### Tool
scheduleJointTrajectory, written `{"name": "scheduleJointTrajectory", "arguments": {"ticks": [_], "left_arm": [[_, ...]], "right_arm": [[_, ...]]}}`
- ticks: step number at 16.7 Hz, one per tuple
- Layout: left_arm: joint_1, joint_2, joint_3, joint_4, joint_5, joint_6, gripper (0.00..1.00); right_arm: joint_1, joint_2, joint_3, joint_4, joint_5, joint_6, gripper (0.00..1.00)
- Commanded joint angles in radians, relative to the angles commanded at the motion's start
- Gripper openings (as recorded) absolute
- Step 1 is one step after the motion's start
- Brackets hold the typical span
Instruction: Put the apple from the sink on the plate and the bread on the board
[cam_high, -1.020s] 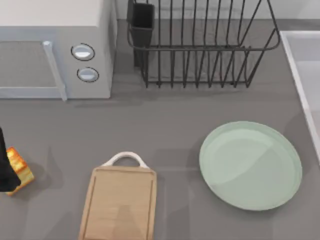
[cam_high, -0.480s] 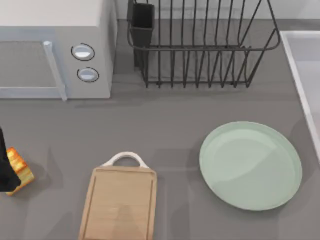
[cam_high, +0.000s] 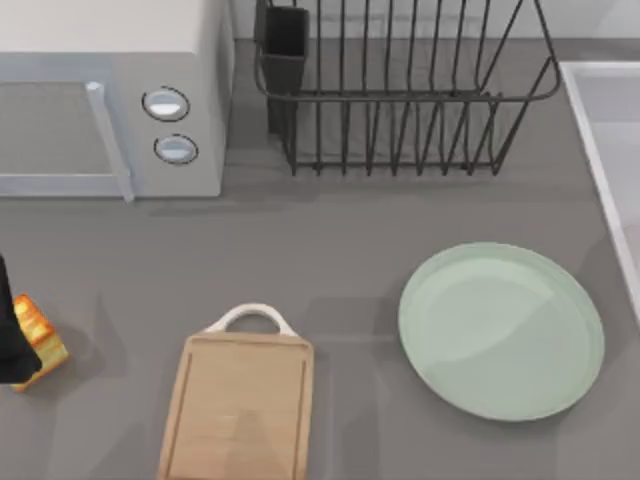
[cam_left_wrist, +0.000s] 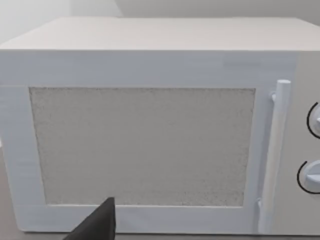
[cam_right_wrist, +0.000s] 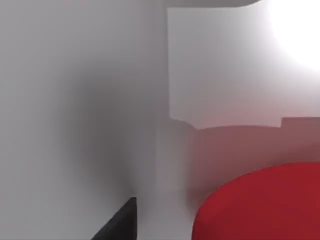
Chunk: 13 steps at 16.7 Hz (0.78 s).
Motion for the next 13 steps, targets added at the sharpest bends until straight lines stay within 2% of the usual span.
{"name": "scheduleJointTrajectory", "arguments": {"ticks": [4,12,13], "left_arm": [[0.000,0.000,0.000,0.000,0.000,0.000,1.00],[0.000,0.000,0.000,0.000,0.000,0.000,1.00],[0.000,0.000,0.000,0.000,0.000,0.000,1.00]], "right_arm": [[0.000,0.000,0.000,0.000,0.000,0.000,0.02],[0.000,0.000,0.000,0.000,0.000,0.000,0.00],[0.002,-0.062,0.015,-0.028,-0.015,0.008,0.00]]}}
